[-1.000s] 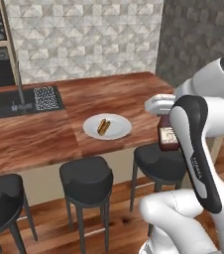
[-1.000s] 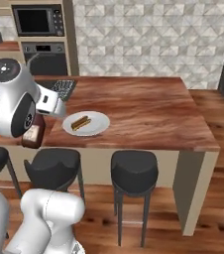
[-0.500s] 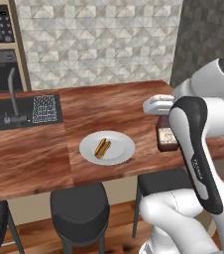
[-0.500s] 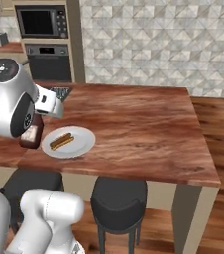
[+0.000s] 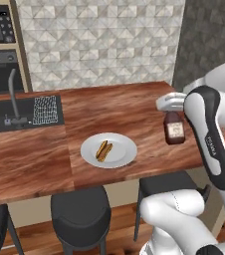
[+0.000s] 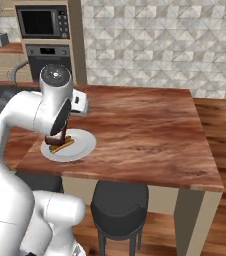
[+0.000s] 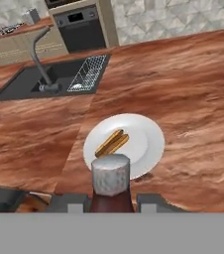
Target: Move the hot dog bun to the plate on the dining table and place the condiment next to that plate. Then navigate to the fridge and take the sausage and place it on the plate as well.
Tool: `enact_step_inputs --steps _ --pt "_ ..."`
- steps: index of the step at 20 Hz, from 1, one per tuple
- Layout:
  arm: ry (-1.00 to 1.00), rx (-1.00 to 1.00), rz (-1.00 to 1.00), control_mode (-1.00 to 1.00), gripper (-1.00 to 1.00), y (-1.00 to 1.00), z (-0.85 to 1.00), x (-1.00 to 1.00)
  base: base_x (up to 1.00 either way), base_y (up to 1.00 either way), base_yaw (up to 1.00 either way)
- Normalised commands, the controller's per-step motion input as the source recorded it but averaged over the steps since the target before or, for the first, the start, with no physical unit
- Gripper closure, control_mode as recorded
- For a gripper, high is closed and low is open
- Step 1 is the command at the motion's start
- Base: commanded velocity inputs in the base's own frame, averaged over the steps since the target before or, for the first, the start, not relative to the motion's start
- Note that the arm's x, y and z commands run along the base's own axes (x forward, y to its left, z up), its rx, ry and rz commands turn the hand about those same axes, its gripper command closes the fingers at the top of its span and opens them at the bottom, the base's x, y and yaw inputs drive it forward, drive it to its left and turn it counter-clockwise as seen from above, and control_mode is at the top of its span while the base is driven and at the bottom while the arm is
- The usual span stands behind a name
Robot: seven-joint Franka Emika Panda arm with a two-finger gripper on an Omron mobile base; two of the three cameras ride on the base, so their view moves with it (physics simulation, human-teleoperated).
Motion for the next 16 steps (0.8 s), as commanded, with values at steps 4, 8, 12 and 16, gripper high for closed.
enact_step_inputs --steps 4,8,12,16 --pt "-0.28 0.09 0.27 -1.0 1.0 -0.59 -0.51 0.66 0.0 0.0 0.0" --pt "-0.33 0.02 0.23 -1.0 1.0 -0.17 -0.66 0.66 0.0 0.0 0.0" --pt "-0.2 0.01 0.21 -1.0 1.0 -0.26 -0.59 0.84 0.0 0.0 0.0" --pt "-0.08 0.01 0.21 -1.0 1.0 -0.14 -0.51 0.8 0.0 0.0 0.0"
